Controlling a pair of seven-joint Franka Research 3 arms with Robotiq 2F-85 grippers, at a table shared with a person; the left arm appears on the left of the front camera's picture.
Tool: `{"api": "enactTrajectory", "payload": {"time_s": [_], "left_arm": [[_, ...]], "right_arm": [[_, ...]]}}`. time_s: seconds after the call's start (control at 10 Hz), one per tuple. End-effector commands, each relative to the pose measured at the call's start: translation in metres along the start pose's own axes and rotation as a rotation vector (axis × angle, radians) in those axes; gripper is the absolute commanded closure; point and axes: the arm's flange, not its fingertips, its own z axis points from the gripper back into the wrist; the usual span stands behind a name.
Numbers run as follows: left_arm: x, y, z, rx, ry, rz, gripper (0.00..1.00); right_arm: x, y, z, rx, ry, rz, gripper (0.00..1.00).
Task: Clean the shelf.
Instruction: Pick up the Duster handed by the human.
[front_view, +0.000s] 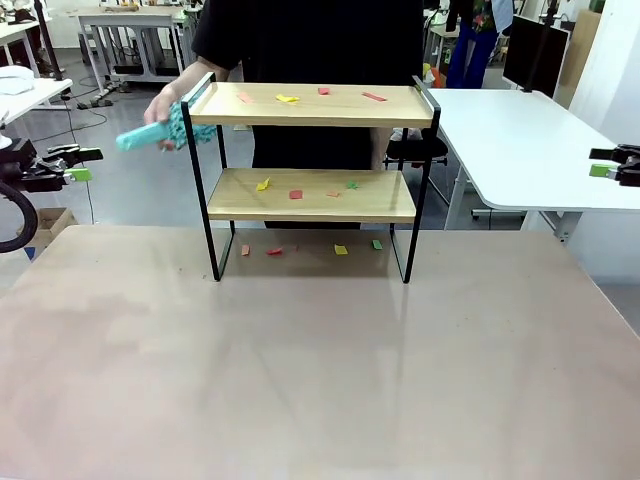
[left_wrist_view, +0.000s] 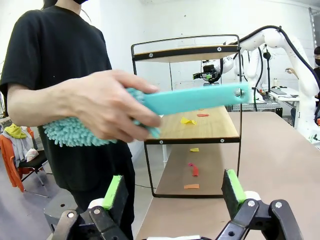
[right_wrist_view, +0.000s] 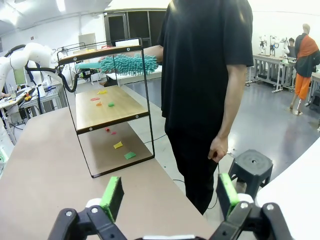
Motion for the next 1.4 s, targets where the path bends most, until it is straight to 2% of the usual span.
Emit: {"api": "enactTrajectory", "payload": {"time_s": [0.0,1.2,1.3], "left_arm": [[0.001,0.0,0.0,0.0,-0.001,-0.018,0.0],[0.0,0.0,0.0,0.0,0.0,0.0,0.0],[0.028,-0.004,0.006,0.013,0.025,0.017,0.0]], "right_arm": [[0.003,0.0,-0.002,0.003,-0.002,0.007,0.0],[0.003,0.0,-0.002,0.003,-0.002,0.007,0.0],[0.003,0.0,-0.002,0.003,-0.002,0.007,0.0]]}}
